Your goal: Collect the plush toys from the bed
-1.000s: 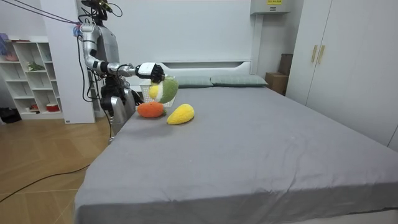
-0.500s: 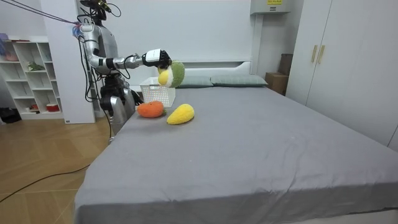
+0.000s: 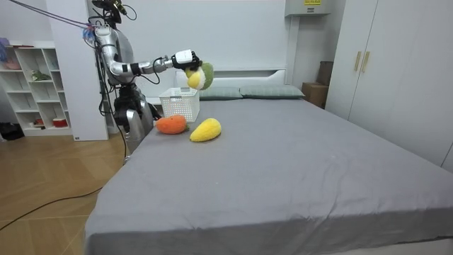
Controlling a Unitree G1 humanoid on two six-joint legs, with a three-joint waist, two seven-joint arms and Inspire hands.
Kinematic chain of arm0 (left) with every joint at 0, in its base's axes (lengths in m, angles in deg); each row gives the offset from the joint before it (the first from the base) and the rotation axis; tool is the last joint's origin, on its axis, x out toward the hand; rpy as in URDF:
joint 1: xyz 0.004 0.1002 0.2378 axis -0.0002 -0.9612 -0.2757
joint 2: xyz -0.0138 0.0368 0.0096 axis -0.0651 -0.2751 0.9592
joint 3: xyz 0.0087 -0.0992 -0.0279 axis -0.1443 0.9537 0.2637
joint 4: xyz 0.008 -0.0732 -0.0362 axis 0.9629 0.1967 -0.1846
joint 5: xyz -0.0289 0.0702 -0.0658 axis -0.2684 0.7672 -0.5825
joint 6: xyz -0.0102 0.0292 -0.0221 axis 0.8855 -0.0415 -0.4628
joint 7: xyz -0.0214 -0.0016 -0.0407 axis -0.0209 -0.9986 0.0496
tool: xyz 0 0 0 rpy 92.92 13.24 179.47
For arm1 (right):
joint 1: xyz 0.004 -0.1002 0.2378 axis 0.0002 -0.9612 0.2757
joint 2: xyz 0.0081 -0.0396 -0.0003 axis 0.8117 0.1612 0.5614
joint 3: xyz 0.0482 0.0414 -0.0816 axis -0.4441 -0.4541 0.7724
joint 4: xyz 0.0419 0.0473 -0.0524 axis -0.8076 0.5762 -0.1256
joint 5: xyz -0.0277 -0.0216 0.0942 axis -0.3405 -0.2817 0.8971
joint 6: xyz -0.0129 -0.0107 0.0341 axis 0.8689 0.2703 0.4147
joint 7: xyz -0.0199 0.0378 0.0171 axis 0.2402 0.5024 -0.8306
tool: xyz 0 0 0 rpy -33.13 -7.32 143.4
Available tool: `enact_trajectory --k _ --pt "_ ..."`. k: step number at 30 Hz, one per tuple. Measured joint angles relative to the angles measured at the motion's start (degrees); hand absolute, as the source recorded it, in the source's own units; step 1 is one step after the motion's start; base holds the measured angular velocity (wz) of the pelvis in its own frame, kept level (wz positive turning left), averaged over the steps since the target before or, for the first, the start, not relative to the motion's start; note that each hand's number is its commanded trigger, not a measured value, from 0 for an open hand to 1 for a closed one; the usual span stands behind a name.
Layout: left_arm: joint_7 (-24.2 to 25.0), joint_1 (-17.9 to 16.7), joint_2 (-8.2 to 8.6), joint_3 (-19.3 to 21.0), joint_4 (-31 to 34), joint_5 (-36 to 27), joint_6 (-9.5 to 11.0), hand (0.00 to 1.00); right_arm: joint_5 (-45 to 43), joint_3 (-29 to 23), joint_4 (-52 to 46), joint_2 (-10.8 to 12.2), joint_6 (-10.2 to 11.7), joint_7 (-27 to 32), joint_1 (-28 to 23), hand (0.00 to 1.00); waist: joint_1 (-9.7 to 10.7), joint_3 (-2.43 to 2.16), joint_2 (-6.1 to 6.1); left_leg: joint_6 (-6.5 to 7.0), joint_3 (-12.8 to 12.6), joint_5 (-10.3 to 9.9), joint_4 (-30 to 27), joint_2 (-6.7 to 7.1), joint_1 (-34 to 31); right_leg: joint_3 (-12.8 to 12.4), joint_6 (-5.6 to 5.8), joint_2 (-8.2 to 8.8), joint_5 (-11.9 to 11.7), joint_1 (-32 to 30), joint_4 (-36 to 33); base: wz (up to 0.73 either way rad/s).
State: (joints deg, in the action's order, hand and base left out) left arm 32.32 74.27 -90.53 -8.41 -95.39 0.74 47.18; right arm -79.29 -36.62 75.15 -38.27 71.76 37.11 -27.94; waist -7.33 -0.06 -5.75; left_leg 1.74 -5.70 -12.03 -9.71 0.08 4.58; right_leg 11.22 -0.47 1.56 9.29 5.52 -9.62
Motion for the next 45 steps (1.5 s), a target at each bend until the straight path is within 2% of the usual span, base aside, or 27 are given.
enact_trajectory --k 2,9,11,14,20,24,25,31,36,45 --pt "0.00 0.23 0.20 -0.11 0.00 0.44 -0.12 0.00 0.03 0.98 0.00 0.08 -0.01 -0.65 0.73 1.00 -1.08 0.05 0.06 0.01 0.23 0.02 0.00 0.03 -0.06 0.18 0.00 0.04 0.00 0.05 0.03 0.06" --pt "0.64 0.84 0.75 -1.31 0.03 0.41 -1.22 0.00 -0.20 5.57 -0.01 1.03 -0.25 -3.37 2.08 1.00 -2.40 0.27 0.17 0.08 1.40 0.50 0.12 0.32 -0.47 1.52 0.01 0.36 0.00 0.08 0.06 0.10" --pt "1.31 1.21 0.76 -1.59 0.22 0.42 -1.47 0.00 -0.29 5.71 -0.04 2.14 -1.19 -4.34 2.14 1.00 -2.77 0.23 -0.05 0.08 2.14 0.73 0.08 0.46 -0.94 2.07 0.01 0.46 0.01 -0.07 0.11 0.14" --pt "1.31 1.25 0.75 -2.13 0.28 0.39 -1.51 0.00 -1.35 7.04 -0.06 2.30 -1.65 -5.38 2.27 1.00 -3.21 0.12 -0.33 0.08 2.85 0.99 0.08 0.62 -1.49 2.57 0.01 0.57 0.00 -0.41 0.08 0.13" --pt "0.98 1.75 0.91 -2.20 0.69 0.44 -1.51 0.00 -1.81 9.85 -0.04 2.38 -3.41 -7.75 3.88 1.00 -4.36 0.37 -0.86 0.10 3.33 1.23 0.02 0.73 -1.97 3.21 0.01 0.71 0.00 -0.64 0.05 0.04" --pt "0.41 1.93 0.91 -2.24 0.72 0.42 -1.52 0.00 -1.78 12.31 -0.04 2.79 -3.45 -8.92 5.79 1.00 -4.85 0.41 -0.93 0.10 3.44 1.23 0.00 0.75 -1.96 3.30 0.01 0.73 0.00 -0.61 0.05 0.00" --pt "0.07 2.24 0.88 -2.48 0.71 0.42 -1.53 0.00 -1.79 12.39 -0.04 2.82 -3.51 -9.20 5.92 1.00 -5.71 0.46 -0.97 0.11 3.44 1.23 0.01 0.75 -1.94 3.44 0.01 0.77 0.00 -0.61 0.04 0.00" --pt "0.22 2.51 0.40 -3.19 0.93 0.96 -2.28 0.00 -1.83 12.43 0.08 3.14 -3.83 -10.28 7.30 1.00 -7.25 0.88 -1.73 0.19 4.44 1.40 -0.02 0.81 -2.49 4.91 0.03 1.04 0.01 -0.68 0.06 0.08" --pt "2.20 2.52 0.27 -3.33 1.81 0.97 -2.61 0.00 -4.20 14.23 0.11 4.31 -3.84 -10.58 8.76 1.00 -7.48 0.91 -1.79 0.22 5.08 1.42 -0.52 1.15 -3.15 5.96 0.08 1.15 -0.03 -0.69 0.21 0.08" --pt "3.93 4.72 0.24 -3.28 2.06 0.98 -2.52 0.00 -4.99 18.43 0.69 4.51 -3.84 -13.30 9.09 1.00 -10.45 0.95 -1.70 0.20 6.13 1.50 -0.50 1.41 -3.64 6.39 0.18 1.15 -0.10 -0.52 1.02 0.05"
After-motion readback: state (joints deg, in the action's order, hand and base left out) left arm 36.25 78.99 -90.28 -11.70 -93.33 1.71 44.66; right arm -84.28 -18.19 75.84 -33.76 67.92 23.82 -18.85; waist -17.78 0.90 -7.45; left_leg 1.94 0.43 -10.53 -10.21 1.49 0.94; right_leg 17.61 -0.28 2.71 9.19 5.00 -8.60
